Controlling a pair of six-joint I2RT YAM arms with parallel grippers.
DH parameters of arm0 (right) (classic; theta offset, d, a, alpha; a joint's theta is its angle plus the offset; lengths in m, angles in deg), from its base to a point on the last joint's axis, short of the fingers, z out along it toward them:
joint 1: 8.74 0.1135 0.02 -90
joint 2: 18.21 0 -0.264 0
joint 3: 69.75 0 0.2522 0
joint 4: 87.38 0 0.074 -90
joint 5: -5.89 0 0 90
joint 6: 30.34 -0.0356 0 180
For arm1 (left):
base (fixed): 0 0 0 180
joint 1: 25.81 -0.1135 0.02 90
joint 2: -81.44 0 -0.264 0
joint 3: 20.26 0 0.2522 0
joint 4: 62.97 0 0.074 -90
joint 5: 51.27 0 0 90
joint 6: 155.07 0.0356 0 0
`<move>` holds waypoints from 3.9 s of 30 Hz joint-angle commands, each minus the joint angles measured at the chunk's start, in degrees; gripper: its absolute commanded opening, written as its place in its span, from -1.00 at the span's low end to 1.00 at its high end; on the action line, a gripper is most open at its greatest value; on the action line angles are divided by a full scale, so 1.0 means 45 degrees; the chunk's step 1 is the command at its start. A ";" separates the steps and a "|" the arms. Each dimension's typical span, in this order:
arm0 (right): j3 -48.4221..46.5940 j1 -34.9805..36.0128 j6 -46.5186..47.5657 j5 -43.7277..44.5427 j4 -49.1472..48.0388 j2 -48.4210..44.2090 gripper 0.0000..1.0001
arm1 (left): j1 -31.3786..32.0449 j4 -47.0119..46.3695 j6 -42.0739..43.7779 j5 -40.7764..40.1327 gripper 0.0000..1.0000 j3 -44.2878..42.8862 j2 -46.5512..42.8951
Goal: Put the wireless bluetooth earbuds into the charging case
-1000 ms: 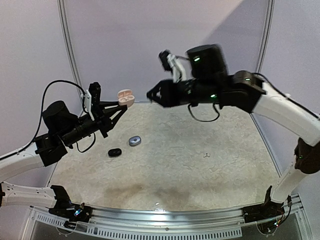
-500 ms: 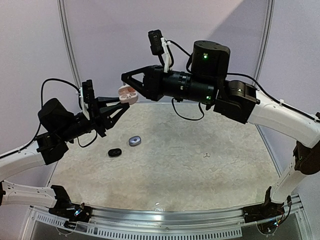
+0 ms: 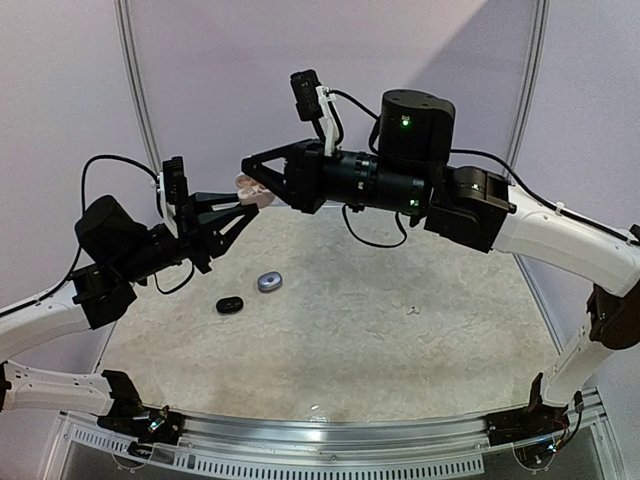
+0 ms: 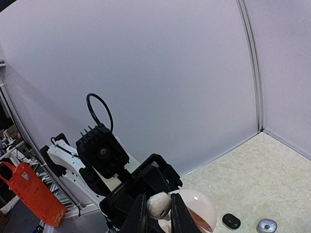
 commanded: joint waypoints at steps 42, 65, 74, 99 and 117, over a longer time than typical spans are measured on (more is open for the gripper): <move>0.0569 -0.0188 -0.0059 0.0385 0.0859 -0.0145 -1.00 | -0.0144 0.0270 0.0129 -0.0112 -1.00 -0.0508 0.0129; 0.0546 -0.0393 -0.0221 0.2337 0.2262 -0.0081 -0.47 | -0.0144 0.0229 0.0069 -0.0086 -1.00 -0.0374 -0.0020; -0.0027 -0.0396 -0.0182 0.2549 0.2706 0.0075 -0.25 | -0.0144 0.0380 -0.0240 -0.0286 -1.00 -0.0335 -0.0045; -0.1770 -0.0549 -0.0249 0.0618 0.3831 0.0551 -0.72 | -0.0147 0.1563 -0.0334 -0.0983 -1.00 -0.0335 -0.0055; -0.1979 -0.0586 -0.0206 0.1020 0.5160 0.1381 -0.84 | -0.0164 0.1363 -0.0114 -0.1098 -1.00 -0.0315 -0.0105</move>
